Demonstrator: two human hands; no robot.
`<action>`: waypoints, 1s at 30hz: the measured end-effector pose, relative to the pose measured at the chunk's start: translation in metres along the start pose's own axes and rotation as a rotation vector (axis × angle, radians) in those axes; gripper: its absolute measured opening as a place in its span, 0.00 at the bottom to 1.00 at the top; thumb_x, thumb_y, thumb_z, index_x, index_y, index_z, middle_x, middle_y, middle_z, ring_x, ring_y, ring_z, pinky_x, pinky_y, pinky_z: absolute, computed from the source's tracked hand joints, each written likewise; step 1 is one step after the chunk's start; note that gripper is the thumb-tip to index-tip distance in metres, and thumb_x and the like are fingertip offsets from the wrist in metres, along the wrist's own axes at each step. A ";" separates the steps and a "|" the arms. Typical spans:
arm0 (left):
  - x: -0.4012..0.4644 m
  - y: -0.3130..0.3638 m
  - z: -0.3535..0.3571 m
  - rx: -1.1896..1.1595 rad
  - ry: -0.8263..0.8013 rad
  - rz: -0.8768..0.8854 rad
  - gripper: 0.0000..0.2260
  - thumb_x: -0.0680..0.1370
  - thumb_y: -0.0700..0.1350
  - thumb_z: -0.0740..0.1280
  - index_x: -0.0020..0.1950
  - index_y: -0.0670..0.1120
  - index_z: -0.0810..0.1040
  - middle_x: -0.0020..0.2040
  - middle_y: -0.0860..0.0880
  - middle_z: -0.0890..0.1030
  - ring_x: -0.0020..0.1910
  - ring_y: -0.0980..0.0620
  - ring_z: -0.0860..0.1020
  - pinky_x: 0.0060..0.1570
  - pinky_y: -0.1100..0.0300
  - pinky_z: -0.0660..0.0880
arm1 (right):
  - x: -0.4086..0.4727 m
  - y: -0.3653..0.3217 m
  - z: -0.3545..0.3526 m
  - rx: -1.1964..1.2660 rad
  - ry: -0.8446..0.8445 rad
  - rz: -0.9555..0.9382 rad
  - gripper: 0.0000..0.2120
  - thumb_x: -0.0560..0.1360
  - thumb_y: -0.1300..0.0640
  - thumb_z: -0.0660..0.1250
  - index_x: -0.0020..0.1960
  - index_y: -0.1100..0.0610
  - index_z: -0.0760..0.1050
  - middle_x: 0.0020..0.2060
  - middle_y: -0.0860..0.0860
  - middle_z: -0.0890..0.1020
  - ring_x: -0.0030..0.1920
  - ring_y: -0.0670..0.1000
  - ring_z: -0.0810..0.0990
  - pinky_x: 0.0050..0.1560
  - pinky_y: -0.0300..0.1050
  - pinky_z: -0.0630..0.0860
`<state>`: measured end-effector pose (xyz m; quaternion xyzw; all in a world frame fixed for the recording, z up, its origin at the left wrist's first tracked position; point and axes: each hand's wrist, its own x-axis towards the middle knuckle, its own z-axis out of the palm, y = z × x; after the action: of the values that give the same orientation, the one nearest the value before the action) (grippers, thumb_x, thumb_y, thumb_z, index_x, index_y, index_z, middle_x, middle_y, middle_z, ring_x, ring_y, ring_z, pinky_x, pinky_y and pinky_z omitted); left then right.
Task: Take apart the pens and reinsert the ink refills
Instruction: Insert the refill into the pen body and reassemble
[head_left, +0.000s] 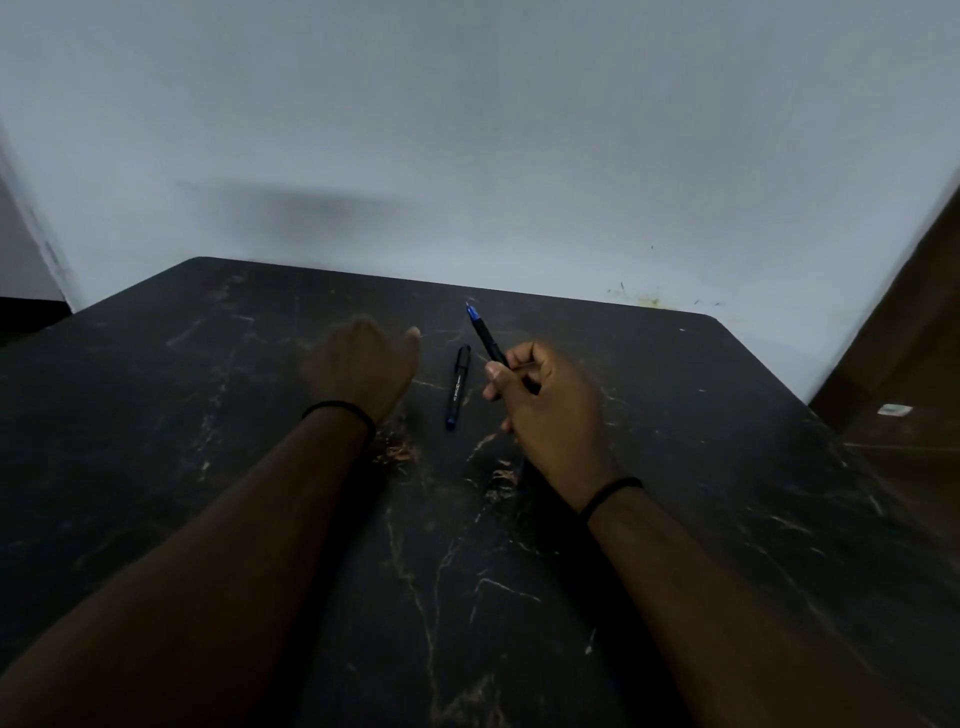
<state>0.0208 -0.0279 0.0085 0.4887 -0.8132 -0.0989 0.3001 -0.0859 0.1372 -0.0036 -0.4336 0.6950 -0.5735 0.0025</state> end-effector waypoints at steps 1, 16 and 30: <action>0.001 -0.001 0.003 0.061 -0.063 0.013 0.25 0.75 0.65 0.58 0.40 0.43 0.79 0.42 0.43 0.81 0.41 0.43 0.79 0.43 0.53 0.75 | 0.000 0.002 0.000 -0.012 -0.004 -0.002 0.07 0.77 0.48 0.68 0.40 0.41 0.75 0.35 0.40 0.84 0.29 0.40 0.80 0.38 0.51 0.82; -0.007 0.021 -0.001 -0.897 -0.126 -0.119 0.13 0.84 0.46 0.58 0.48 0.41 0.78 0.43 0.45 0.84 0.30 0.52 0.78 0.32 0.60 0.74 | 0.003 0.010 0.004 -0.085 -0.060 0.001 0.13 0.68 0.33 0.60 0.45 0.38 0.75 0.35 0.41 0.84 0.34 0.46 0.82 0.38 0.58 0.82; -0.020 0.029 -0.005 -1.391 -0.395 -0.172 0.10 0.83 0.45 0.58 0.53 0.41 0.76 0.51 0.43 0.86 0.47 0.44 0.85 0.39 0.57 0.79 | 0.000 0.014 0.001 -0.215 -0.074 -0.053 0.16 0.69 0.35 0.62 0.41 0.46 0.76 0.30 0.45 0.82 0.31 0.44 0.81 0.37 0.55 0.81</action>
<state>0.0089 0.0046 0.0179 0.2203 -0.5599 -0.7025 0.3800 -0.0939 0.1355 -0.0153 -0.4706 0.7401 -0.4793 -0.0335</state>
